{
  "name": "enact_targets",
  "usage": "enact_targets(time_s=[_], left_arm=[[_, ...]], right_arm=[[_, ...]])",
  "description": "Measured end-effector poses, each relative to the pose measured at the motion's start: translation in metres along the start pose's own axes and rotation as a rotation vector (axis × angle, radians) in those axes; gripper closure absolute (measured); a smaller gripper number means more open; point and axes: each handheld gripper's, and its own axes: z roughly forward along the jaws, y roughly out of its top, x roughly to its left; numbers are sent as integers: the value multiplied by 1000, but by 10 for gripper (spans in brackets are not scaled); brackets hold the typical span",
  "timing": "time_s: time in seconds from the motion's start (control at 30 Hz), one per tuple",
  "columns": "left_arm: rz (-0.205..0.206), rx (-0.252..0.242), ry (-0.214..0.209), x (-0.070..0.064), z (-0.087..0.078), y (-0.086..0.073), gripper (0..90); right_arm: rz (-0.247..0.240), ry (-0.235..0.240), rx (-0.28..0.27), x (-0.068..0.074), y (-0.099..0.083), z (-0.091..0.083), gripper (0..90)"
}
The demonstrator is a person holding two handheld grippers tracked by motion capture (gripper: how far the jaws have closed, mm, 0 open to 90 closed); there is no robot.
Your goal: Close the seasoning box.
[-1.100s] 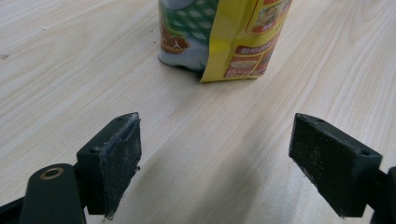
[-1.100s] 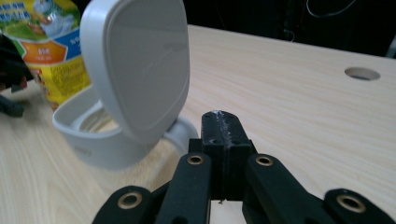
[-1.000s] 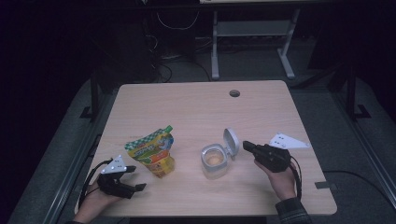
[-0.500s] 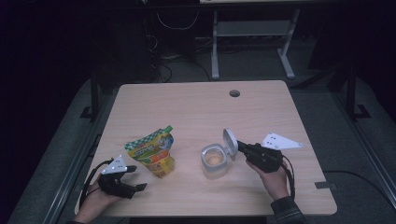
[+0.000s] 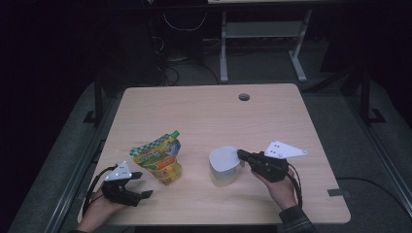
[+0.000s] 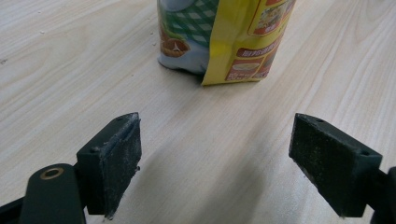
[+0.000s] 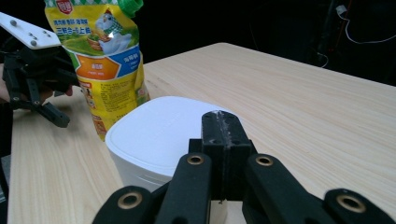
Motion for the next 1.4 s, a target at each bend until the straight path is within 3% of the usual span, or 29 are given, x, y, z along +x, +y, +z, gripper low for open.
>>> enact_targets(time_s=[0.23,0.4,0.7,0.93,1.0,1.2,1.4], left_arm=[[-1,-3,-2,0,-1,0,168],[-5,-6,-1,0,-2,0,168],[-9,-6,-7,0,-1,0,168],[-10,-13,-8,1,-2,0,168],[-11,-12,-9,1,-1,0,168],[-8,-8,-7,1,0,0,168],[-11,-3,-4,3,0,-2,165]], right_arm=[[13,-43,-6,-7,-2,-7,873],[52,-113,4,-19,-9,-16,724],[83,-179,40,-30,-23,-26,535],[75,-227,122,-38,-41,-32,380],[103,-230,149,-43,-47,-29,302],[87,-266,204,-50,-57,-25,200],[96,-277,246,-56,-63,-23,187]])
